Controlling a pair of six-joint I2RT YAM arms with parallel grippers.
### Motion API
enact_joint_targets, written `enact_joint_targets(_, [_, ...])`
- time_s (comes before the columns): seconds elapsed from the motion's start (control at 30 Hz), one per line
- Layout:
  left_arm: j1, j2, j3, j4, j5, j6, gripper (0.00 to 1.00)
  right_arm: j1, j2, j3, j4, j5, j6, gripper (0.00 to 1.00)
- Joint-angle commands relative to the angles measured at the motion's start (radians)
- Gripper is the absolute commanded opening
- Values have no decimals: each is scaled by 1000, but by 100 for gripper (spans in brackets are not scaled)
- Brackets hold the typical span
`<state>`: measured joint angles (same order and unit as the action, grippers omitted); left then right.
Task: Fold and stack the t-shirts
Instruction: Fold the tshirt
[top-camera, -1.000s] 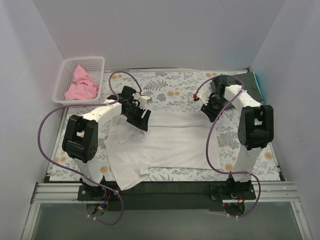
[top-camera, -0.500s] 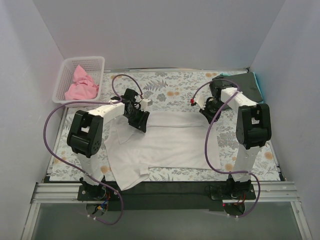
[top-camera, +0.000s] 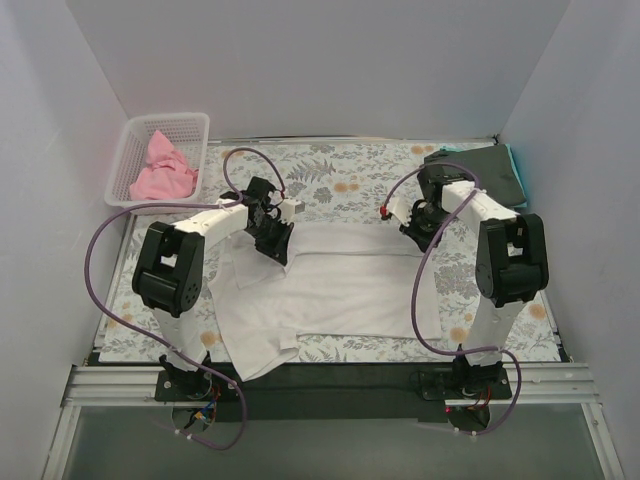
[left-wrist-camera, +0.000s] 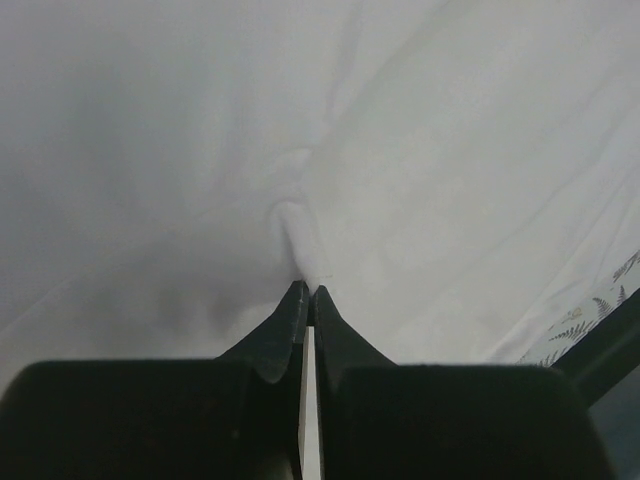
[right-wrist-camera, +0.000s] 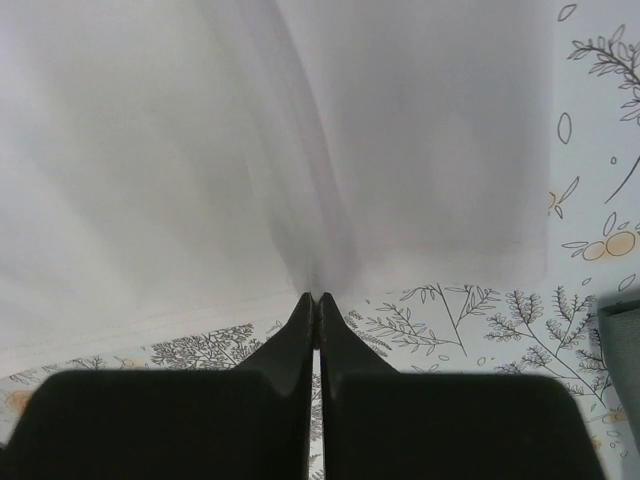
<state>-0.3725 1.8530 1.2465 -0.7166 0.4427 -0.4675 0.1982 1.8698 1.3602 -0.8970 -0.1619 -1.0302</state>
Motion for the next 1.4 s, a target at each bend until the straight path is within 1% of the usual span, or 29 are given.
enact_joint_targets(0.0, [-2, -66, 1, -67, 39, 52, 0, 9, -44, -44, 9, 50, -97, 1])
enact_joint_targets(0.17, [-14, -61, -21, -84, 80, 58, 0, 27, -47, -67, 23, 56, -105, 1])
enact_joint_targets(0.3, [-23, -26, -33, -83, 71, 38, 0, 29, -46, -110, 38, 76, -116, 1])
enact_joint_targets(0.37, [-23, -15, -38, -90, 65, 29, 11, 30, -41, -122, 36, 88, -114, 1])
enact_joint_targets(0.4, [-23, -18, -39, -87, 62, 17, 22, 30, -41, -122, 33, 90, -110, 9])
enact_joint_targets(0.43, [-14, -47, -47, -81, 70, 12, 27, 30, -50, -118, 33, 88, -110, 17])
enact_joint_targets(0.47, [-6, -64, -45, -80, 82, 7, 31, 29, -55, -112, 29, 82, -108, 29])
enact_joint_targets(0.5, [1, -86, -41, -86, 99, 0, 41, 30, -63, -102, 21, 73, -107, 34])
enact_joint_targets(0.53, [24, -119, -32, -93, 114, 0, 42, 29, -76, -89, -6, 53, -94, 36])
enact_joint_targets(0.6, [62, -153, 10, -127, 136, 6, 43, 29, -87, -33, -31, 29, -71, 40])
enact_joint_targets(0.7, [109, -204, 56, -115, 122, -8, 43, 26, -87, 57, -62, -28, -9, 40])
enact_joint_targets(0.8, [188, -199, 93, -64, 41, -42, 43, 26, -32, 137, -65, -76, 71, 36])
enact_joint_targets(0.83, [205, -190, 99, -47, -17, -74, 43, 27, -15, 154, -65, -83, 96, 36])
enact_joint_targets(0.87, [222, -181, 105, -29, -50, -89, 43, 27, 5, 174, -63, -82, 134, 32])
enact_joint_targets(0.97, [291, -130, 133, -37, -98, -143, 43, 26, 80, 238, -59, -68, 212, 29])
enact_joint_targets(1.03, [346, -127, 117, -35, -93, -166, 43, 27, 132, 287, -54, -68, 252, 29])
enact_joint_targets(1.13, [371, -132, 88, -47, -65, -166, 42, 27, 175, 319, -48, -70, 309, 29])
enact_joint_targets(1.17, [406, -136, 76, -49, -50, -158, 41, 29, 183, 324, -42, -65, 315, 29])
enact_joint_targets(1.3, [414, -159, -8, -35, -33, -137, 37, 32, 226, 327, -34, -41, 335, 29])
enact_joint_targets(1.37, [415, -158, -45, -14, -38, -141, 36, 32, 232, 320, -28, -34, 338, 28])
